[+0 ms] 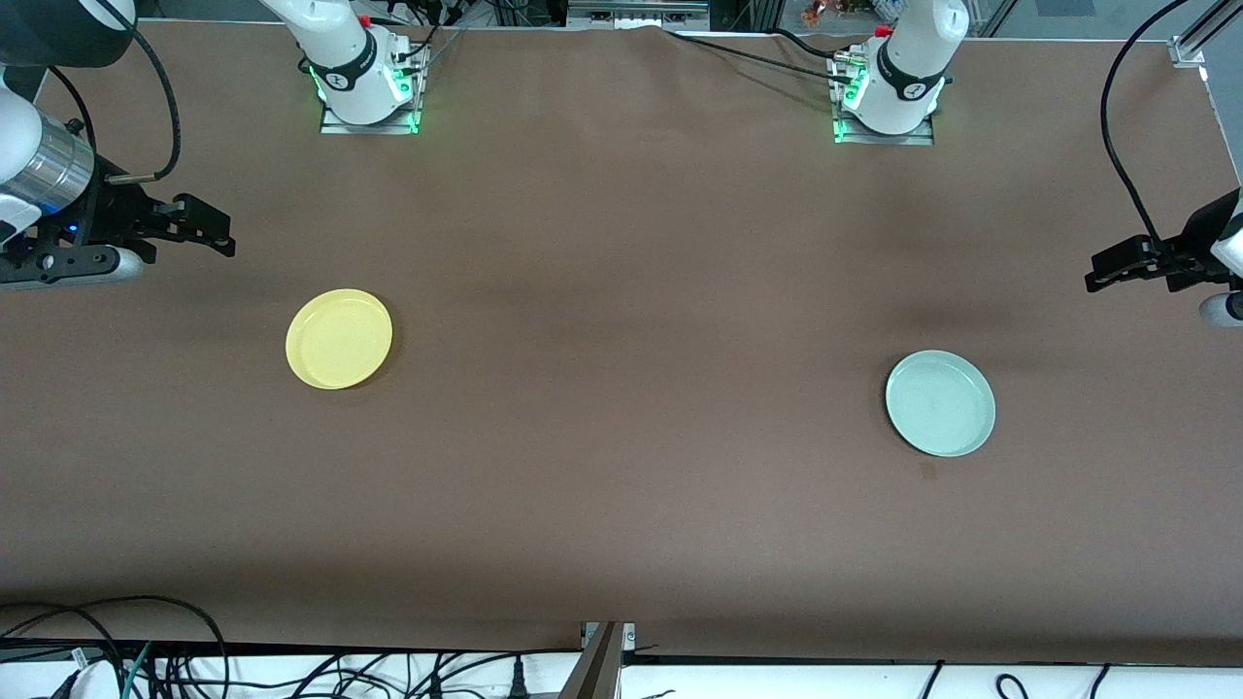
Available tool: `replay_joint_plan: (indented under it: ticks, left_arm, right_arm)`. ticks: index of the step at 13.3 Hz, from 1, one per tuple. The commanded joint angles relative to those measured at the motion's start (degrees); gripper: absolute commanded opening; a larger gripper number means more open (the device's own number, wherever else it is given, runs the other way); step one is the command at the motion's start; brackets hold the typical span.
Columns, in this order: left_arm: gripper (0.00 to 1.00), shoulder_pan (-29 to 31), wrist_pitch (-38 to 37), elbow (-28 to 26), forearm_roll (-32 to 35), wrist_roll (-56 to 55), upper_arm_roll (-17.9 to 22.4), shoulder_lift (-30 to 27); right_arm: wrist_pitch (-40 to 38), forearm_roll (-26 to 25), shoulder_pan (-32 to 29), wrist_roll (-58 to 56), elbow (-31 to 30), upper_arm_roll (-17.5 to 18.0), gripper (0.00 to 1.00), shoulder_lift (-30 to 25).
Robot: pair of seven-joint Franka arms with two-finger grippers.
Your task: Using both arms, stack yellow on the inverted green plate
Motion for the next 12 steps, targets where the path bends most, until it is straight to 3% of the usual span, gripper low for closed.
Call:
replay_joint_plan:
  ticks: [1, 8, 12]
  left_arm:
    - [1.0, -0.17, -1.39, 2.16, -1.28, 0.23, 0.79, 0.89]
    - [1.0, -1.13, -1.21, 2.77, -2.25, 0.32, 0.44, 3.35]
    - [1.0, -1.66, -1.39, 4.27, -1.37, 1.19, 0.35, 9.15]
  right_arm:
    - [-0.85, 0.29, -0.5, 0.71, 0.63, 0.46, 1.0, 0.09]
    - [-1.56, 0.29, -0.5, 0.71, 0.63, 0.46, 1.0, 0.0]
    - [-1.65, 0.29, -0.5, 0.71, 0.63, 0.46, 1.0, 0.09]
